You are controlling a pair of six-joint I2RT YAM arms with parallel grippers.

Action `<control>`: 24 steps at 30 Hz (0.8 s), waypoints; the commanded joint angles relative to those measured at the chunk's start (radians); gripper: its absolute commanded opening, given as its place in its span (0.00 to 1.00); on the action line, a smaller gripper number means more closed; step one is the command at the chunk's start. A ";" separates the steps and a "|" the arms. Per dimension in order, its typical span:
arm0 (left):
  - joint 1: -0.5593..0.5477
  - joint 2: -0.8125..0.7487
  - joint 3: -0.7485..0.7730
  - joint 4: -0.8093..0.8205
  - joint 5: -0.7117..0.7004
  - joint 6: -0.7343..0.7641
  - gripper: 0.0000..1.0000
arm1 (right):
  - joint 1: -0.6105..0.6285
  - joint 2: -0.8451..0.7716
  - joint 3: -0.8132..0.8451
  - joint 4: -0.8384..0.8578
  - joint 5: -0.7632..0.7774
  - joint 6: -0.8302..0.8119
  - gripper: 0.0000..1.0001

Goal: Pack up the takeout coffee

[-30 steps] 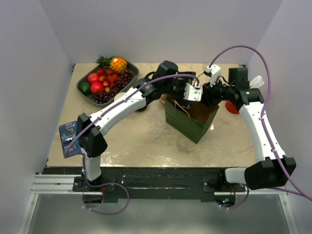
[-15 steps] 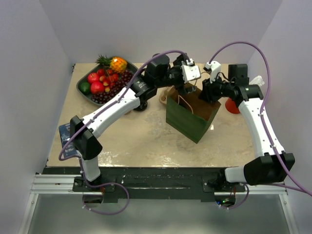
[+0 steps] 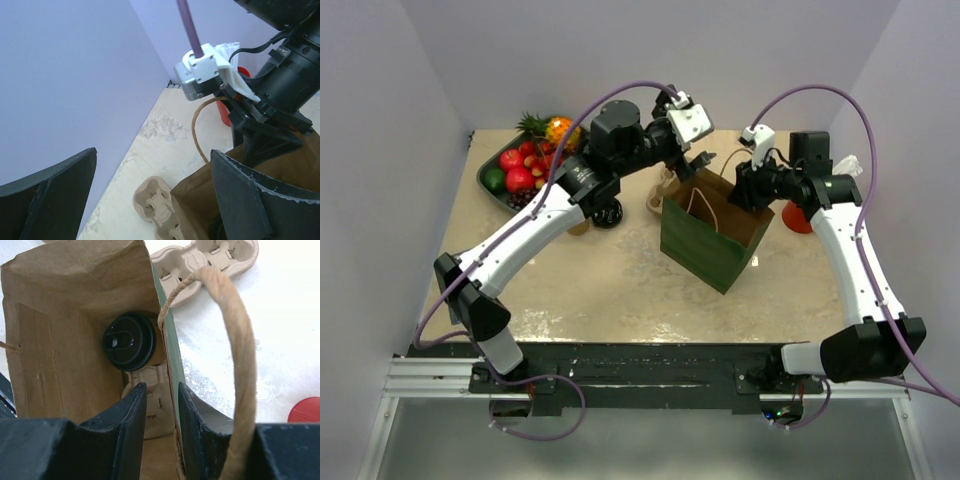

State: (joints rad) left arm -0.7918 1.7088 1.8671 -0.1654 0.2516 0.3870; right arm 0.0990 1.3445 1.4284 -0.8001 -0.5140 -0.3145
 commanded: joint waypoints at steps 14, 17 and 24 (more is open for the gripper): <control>0.080 -0.282 -0.190 -0.310 0.236 0.251 1.00 | -0.002 -0.027 0.067 0.001 0.022 0.014 0.36; 0.080 -0.324 -0.262 -0.330 0.270 0.334 1.00 | -0.001 -0.027 0.067 0.002 0.022 0.015 0.37; 0.078 -0.316 -0.283 -0.402 0.304 0.391 1.00 | -0.002 -0.025 0.075 0.004 0.019 0.017 0.37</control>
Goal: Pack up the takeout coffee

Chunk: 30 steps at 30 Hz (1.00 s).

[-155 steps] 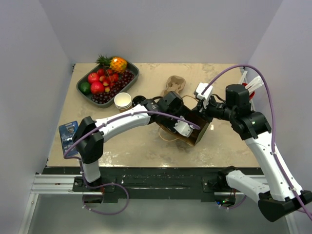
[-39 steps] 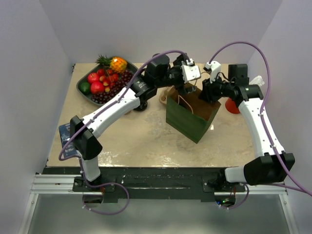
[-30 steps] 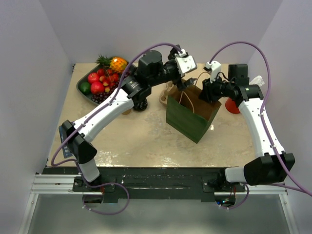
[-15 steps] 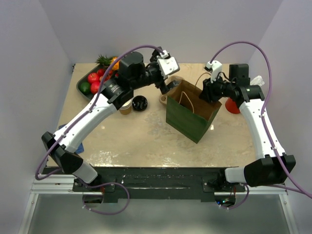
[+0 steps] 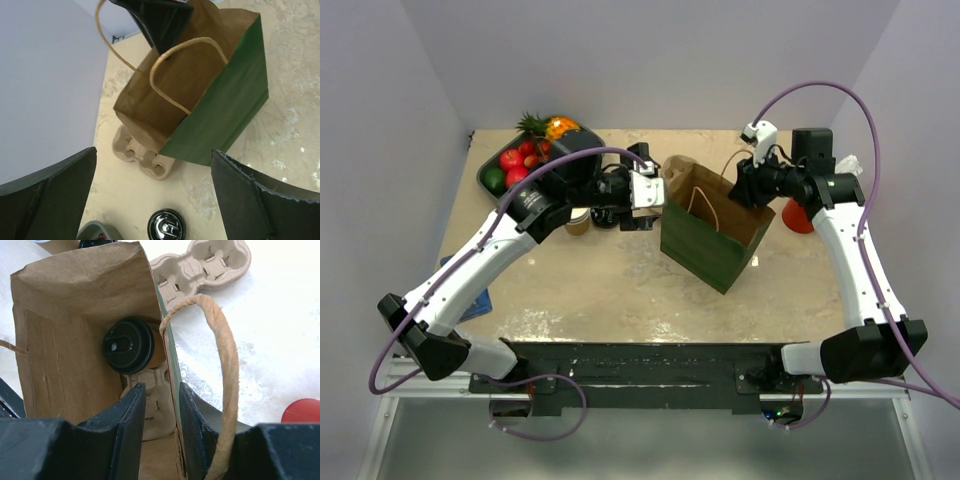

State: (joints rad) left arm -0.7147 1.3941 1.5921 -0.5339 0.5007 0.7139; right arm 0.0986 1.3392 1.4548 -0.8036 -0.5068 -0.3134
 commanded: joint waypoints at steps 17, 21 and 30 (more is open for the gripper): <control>0.003 0.006 0.008 0.067 -0.149 -0.011 1.00 | -0.002 -0.026 0.070 0.012 0.011 0.028 0.44; 0.035 0.052 0.089 0.112 -0.263 -0.137 1.00 | -0.002 -0.032 0.113 0.003 -0.030 0.028 0.72; 0.201 0.180 0.184 -0.066 -0.415 -0.365 1.00 | -0.002 -0.021 0.291 -0.023 -0.052 0.068 0.99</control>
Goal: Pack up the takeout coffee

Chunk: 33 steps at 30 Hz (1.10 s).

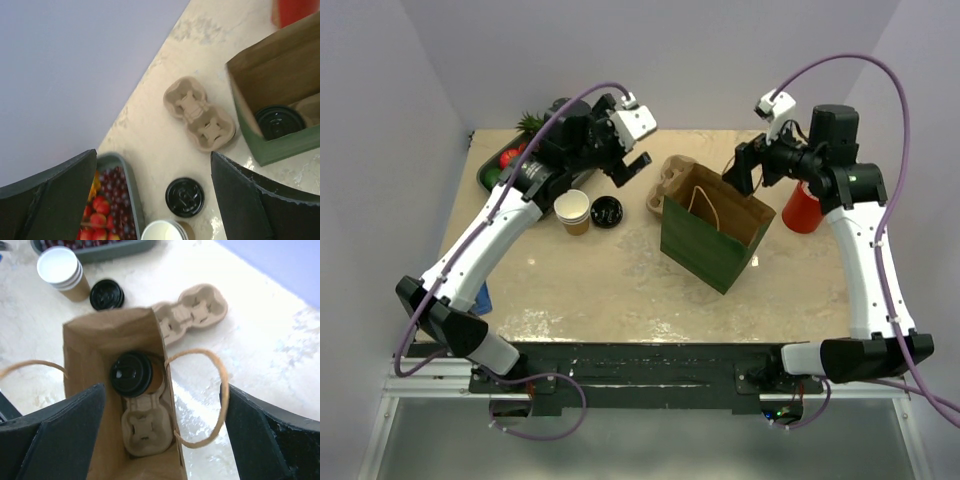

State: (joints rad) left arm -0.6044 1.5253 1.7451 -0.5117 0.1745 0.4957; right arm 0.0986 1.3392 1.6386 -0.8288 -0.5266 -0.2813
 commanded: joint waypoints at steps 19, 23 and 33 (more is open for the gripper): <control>0.206 0.053 0.016 -0.048 0.120 -0.276 1.00 | -0.306 0.291 0.243 0.080 0.566 0.091 0.62; 0.207 0.053 0.016 -0.039 0.129 -0.263 1.00 | -0.333 0.405 0.297 0.095 0.557 0.125 0.62; 0.216 0.082 0.002 -0.034 0.134 -0.252 1.00 | -0.335 0.538 0.385 0.096 0.567 0.142 0.44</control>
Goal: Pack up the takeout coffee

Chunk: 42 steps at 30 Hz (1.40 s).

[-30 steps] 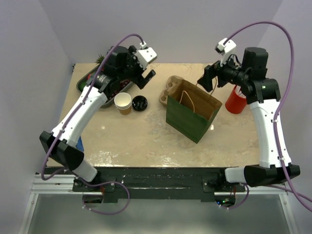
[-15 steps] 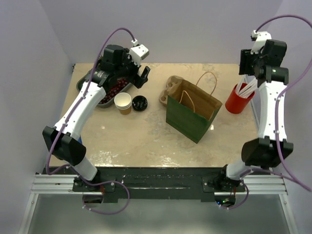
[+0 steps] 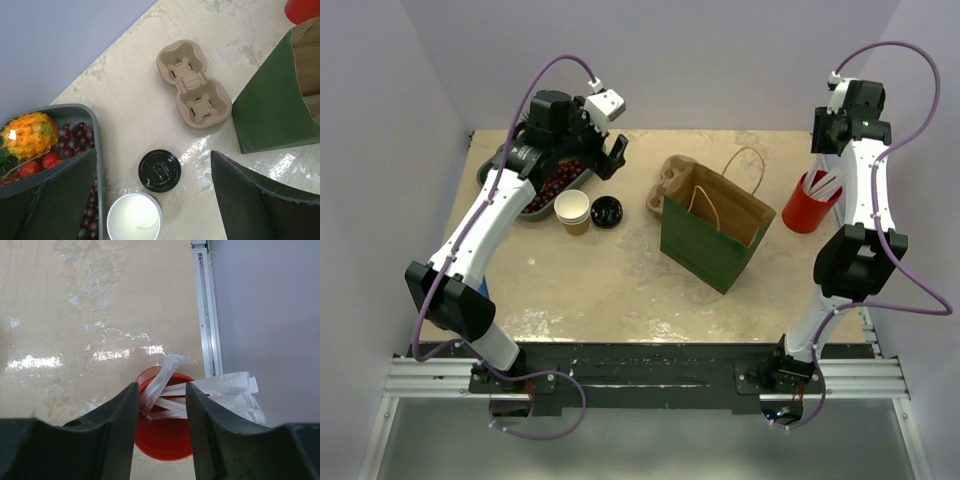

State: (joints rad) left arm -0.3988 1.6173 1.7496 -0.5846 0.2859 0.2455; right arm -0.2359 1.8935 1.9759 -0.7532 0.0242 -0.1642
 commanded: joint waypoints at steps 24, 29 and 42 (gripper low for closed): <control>0.018 0.012 -0.007 0.034 0.038 -0.005 1.00 | 0.000 0.029 0.040 0.023 0.022 0.045 0.30; 0.018 0.013 -0.007 0.032 0.038 -0.002 1.00 | 0.000 0.041 0.051 0.025 0.020 0.045 0.27; 0.018 0.019 -0.004 0.034 0.045 -0.002 1.00 | 0.000 0.018 0.064 0.005 0.025 0.042 0.00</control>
State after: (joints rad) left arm -0.3882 1.6367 1.7412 -0.5850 0.3111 0.2455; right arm -0.2359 1.9495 1.9854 -0.7494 0.0357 -0.1303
